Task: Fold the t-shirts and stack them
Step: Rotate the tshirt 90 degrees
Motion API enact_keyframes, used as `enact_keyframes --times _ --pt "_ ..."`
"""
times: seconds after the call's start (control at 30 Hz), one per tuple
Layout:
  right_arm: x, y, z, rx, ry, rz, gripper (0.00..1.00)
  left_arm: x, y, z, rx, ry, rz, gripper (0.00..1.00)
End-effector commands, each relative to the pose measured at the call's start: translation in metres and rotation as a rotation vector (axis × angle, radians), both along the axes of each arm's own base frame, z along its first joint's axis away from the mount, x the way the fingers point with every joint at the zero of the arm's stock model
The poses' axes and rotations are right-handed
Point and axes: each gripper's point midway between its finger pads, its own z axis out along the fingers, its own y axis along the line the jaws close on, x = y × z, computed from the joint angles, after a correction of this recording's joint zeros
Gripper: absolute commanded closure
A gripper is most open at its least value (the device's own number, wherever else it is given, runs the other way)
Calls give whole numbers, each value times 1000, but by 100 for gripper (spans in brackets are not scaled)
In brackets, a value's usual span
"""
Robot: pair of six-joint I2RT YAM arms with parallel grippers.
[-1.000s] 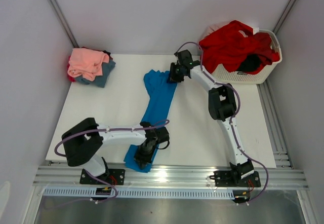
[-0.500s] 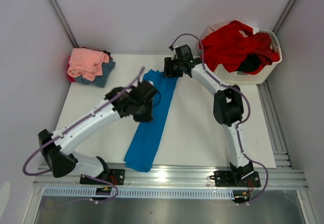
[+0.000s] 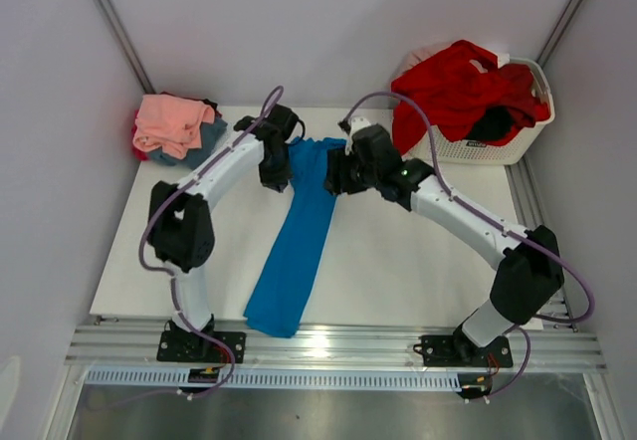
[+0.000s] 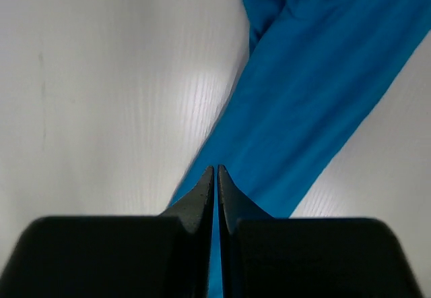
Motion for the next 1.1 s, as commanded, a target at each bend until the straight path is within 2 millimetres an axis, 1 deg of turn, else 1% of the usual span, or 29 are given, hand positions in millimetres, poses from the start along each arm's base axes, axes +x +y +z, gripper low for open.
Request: enact_keyframes --times 0.0,0.03,0.07,0.1,0.13,0.17,0.23,0.27,0.3,0.33,0.37,0.4,0.43,0.47,0.5,0.53,0.57,0.6,0.67,0.7,0.73,0.77,0.8,0.83,0.9,0.93,1.0,1.07 --pt "-28 -2 -23 -8 49 -66 41 37 -23 3 -86 -45 -48 96" --pt "-41 6 -28 -6 50 -41 41 43 -32 -3 -119 -26 -48 96" --pt "-53 5 -42 -24 75 -33 41 47 -36 -5 -141 -20 -51 96" --pt "-58 5 -46 -33 78 -40 41 51 -39 -6 -156 -23 -57 96" --pt "-70 10 -46 -32 72 -19 41 61 -46 -2 -199 -48 -71 96" --pt "-76 8 -54 -46 74 -23 42 63 -53 -7 -229 -35 -85 95" --pt "-87 12 -59 -40 82 -5 43 74 -60 -7 -274 -48 -103 95" --pt "-94 19 -56 -21 74 19 44 78 -65 -8 -297 -54 -112 95" --pt "-101 23 -58 -9 86 44 45 81 -71 -12 -330 -39 -125 95" --pt "-108 24 -64 -7 100 57 46 84 -72 -15 -343 -39 -135 95" --pt "-118 33 -62 11 95 93 48 92 -78 -11 -369 -64 -151 95" --pt "-124 38 -63 19 98 120 49 93 -82 -16 -399 -46 -165 94" --pt "-131 40 -67 15 102 139 51 96 -85 -18 -409 -49 -178 94" --pt "-137 46 -67 22 95 165 51 103 -89 -11 -425 -73 -196 94" --pt "-148 52 -70 18 98 205 52 104 -95 -10 -448 -72 -218 93" --pt "-154 55 -72 15 96 224 52 106 -97 -20 -451 -53 -230 93" --pt "-159 57 -77 9 94 240 53 111 -100 -19 -460 -63 -241 92" --pt "-170 64 -81 12 112 287 53 113 -103 -17 -467 -63 -246 91" --pt "-177 68 -88 6 122 316 54 119 -102 -36 -453 -30 -227 91" --pt "-182 71 -95 0 142 337 55 121 -100 -36 -443 -23 -215 91" --pt "-185 75 -97 9 148 353 56 124 -100 -46 -439 -6 -200 91" --pt "-189 77 -99 13 162 379 56 124 -99 -50 -443 3 -193 91" --pt "-191 80 -106 4 177 390 57 124 -98 -54 -448 12 -182 91" --pt "-193 84 -108 11 177 404 58 125 -98 -60 -445 18 -177 91" --pt "-197 89 -111 15 191 433 59 127 -97 -63 -441 20 -163 91" --pt "-199 91 -118 1 204 445 60 127 -96 -66 -439 24 -157 90" --pt "-201 96 -120 1 213 472 61 128 -94 -71 -445 34 -148 90" --pt "-202 98 -128 -13 223 489 65 130 -92 -73 -445 36 -143 90"
